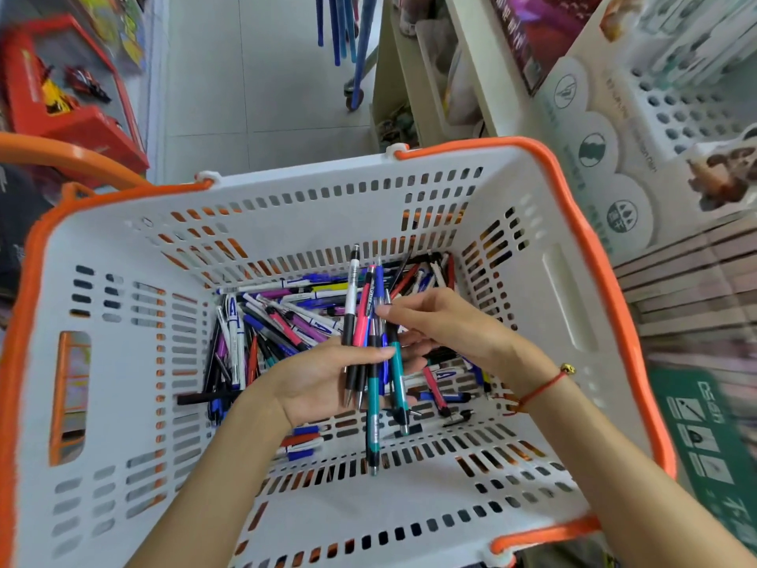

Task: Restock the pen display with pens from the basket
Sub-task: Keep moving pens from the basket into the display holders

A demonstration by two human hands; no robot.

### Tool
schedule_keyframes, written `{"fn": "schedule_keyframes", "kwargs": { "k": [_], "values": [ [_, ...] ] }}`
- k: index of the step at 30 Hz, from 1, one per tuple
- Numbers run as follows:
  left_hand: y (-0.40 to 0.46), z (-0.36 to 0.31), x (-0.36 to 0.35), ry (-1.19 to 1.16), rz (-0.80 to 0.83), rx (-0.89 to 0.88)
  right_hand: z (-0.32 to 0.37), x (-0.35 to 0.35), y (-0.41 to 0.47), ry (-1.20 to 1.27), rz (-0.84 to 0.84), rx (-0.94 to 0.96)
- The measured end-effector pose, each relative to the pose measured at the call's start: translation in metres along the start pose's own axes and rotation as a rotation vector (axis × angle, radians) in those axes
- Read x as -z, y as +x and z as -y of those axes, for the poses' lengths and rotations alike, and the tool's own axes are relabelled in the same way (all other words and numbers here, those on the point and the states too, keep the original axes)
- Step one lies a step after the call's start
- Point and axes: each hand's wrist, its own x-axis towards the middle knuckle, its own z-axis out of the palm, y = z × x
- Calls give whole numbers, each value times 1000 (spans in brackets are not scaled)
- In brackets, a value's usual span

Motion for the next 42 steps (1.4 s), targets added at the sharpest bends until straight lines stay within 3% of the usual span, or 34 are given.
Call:
{"fn": "schedule_keyframes", "kwargs": {
  "k": [5, 10, 15, 18, 20, 22, 25, 31, 34, 39, 42],
  "values": [
    [1, 1, -4, 40, -36, -39, -6, 1, 5, -122, -49, 30],
    [2, 0, 2, 115, -58, -55, -7, 1, 5, -40, -90, -2],
    [5, -4, 13, 83, -160, -176, -8, 9, 8, -3, -301, 45],
    [9, -4, 18, 2, -261, -363, -5, 5, 7, 106, -191, -31],
    [11, -4, 19, -53, -298, -446, -8, -5, 6, -9, -70, -37],
    [12, -4, 19, -128, -320, -479, -10, -13, 6, -79, -12, 60],
    [14, -5, 17, -198, -336, -510, -9, -15, 5, -101, -59, 199],
    [13, -2, 17, -264, -271, -539, -14, -20, 6, -192, 57, 143],
    [12, -2, 17, -196, -274, -551, -10, -22, 3, -160, 137, 92],
    [14, 3, 11, 112, -301, -472, -5, -21, -1, -188, 75, 133],
    [15, 4, 11, 108, -315, -444, -7, -17, -1, -231, 115, 33]
  ]
}}
